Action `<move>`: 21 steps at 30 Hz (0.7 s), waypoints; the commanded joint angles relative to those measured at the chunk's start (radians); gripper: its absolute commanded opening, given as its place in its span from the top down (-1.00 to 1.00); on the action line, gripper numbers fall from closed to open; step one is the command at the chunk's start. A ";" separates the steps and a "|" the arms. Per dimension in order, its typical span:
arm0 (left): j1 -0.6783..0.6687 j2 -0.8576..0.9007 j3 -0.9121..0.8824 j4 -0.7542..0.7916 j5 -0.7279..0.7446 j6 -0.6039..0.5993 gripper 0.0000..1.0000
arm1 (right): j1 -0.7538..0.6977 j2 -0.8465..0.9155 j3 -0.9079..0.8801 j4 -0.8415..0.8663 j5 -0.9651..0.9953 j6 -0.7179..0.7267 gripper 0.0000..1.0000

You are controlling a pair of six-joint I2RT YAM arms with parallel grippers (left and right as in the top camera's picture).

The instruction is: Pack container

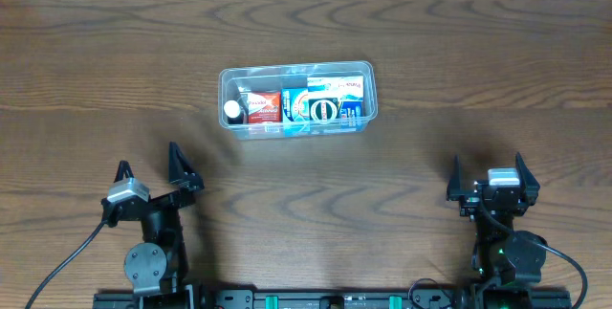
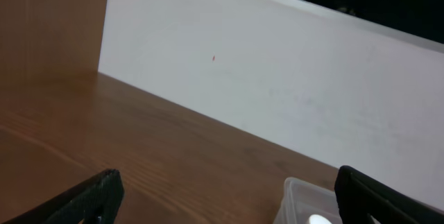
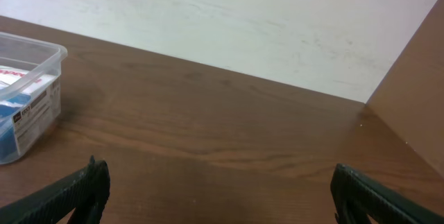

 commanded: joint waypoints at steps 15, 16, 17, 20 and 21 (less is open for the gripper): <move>-0.004 -0.008 -0.002 -0.234 0.015 -0.006 -0.96 | 0.012 -0.007 -0.002 -0.004 -0.003 -0.013 -0.98; -0.004 -0.008 -0.002 -0.240 0.015 -0.005 -0.96 | 0.012 -0.007 -0.002 -0.004 -0.003 -0.013 -0.98; -0.004 -0.008 -0.002 -0.243 0.015 0.005 -0.96 | 0.012 -0.007 -0.002 -0.004 -0.003 -0.013 -0.98; -0.004 -0.008 -0.002 -0.253 0.015 0.076 -0.96 | 0.012 -0.007 -0.002 -0.004 -0.003 -0.013 -0.98; -0.004 -0.008 -0.002 -0.253 0.015 0.095 -0.96 | 0.012 -0.007 -0.002 -0.004 -0.003 -0.013 -0.98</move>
